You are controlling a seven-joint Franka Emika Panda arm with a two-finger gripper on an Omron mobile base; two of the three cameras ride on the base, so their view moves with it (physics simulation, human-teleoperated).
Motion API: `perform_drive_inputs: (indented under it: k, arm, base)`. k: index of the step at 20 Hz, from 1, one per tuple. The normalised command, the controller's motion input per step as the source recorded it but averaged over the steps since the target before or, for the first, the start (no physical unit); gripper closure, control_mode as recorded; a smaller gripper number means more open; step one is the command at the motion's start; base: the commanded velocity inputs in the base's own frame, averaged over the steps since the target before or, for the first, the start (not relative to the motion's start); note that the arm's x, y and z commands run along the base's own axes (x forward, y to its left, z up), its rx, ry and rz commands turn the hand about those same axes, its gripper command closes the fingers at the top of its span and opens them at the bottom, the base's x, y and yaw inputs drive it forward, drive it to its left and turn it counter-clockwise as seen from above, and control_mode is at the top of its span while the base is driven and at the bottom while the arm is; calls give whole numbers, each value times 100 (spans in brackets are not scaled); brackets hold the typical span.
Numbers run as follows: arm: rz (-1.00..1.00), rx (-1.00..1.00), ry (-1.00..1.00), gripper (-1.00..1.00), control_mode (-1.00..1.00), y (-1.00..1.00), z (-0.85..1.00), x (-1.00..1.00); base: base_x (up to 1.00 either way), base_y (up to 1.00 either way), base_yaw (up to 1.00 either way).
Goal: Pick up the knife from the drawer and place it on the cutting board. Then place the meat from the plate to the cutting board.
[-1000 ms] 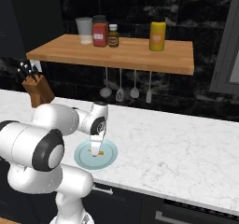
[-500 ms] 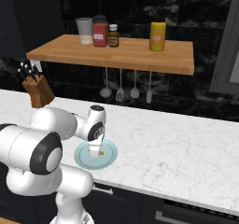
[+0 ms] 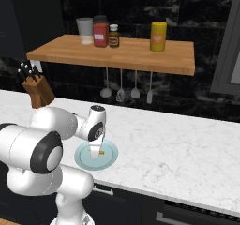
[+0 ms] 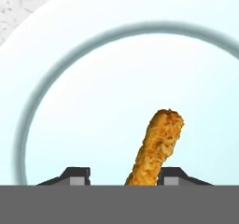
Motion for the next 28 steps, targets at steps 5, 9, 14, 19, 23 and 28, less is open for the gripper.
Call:
perform_drive_inputs:
  k: [5, 9, 14, 19, 23, 28]
  arm:
    - [-1, 0, 0, 100, -100, 0, 0, 0]
    - [-1, 0, 0, 100, -100, 0, 0, 0]
    - [-1, 0, -4, 100, -100, 0, 40, -44]
    - [2, 0, -6, 100, -100, 0, 100, -78]
    - [8, 0, 0, 100, -100, 3, 100, -68]
    - [24, -7, 0, 100, -100, 22, 87, -50]
  base:
    - [0, 0, 0]
    - [0, 0, 0]
    - [0, 0, 0]
    - [0, 0, 0]
    - [0, 0, 0]
    - [0, 0, 0]
